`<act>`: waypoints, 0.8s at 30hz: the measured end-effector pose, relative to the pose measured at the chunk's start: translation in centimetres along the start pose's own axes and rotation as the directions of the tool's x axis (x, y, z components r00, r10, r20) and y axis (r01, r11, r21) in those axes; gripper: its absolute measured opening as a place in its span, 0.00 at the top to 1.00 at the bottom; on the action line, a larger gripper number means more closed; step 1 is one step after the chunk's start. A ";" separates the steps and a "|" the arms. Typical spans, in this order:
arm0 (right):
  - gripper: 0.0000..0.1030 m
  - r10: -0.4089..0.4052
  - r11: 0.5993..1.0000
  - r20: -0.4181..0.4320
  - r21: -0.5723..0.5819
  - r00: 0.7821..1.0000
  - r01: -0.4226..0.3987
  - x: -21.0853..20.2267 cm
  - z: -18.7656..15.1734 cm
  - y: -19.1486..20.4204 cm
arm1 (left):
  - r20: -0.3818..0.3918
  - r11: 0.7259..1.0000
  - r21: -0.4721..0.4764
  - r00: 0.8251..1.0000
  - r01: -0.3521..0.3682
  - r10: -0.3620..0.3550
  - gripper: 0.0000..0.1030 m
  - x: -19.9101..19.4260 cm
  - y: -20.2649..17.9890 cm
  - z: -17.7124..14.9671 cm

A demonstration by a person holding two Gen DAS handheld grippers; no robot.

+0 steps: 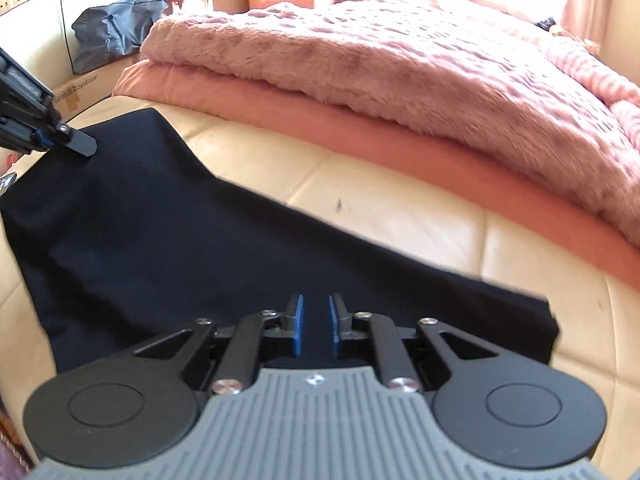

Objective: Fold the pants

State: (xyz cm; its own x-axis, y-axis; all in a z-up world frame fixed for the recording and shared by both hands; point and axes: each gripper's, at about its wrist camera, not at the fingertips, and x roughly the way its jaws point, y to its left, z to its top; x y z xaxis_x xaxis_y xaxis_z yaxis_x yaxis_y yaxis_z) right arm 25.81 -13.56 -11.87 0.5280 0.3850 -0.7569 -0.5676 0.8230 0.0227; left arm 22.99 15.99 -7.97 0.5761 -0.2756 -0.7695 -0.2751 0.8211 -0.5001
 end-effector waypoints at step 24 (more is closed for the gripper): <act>0.97 -0.034 0.997 -0.014 0.062 0.999 0.035 3.4 2.8 -2.0 | -0.009 0.960 0.064 0.962 0.273 -0.273 0.93 -1.5 -9.3 -0.1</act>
State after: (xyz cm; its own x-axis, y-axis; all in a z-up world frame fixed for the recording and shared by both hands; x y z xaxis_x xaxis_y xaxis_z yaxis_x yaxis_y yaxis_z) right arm 30.54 -12.70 -12.65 0.5382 0.3505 -0.7665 -0.5086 0.8602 0.0362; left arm 24.58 8.71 -2.23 0.6222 -0.4936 -0.6077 -0.0581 0.7449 -0.6646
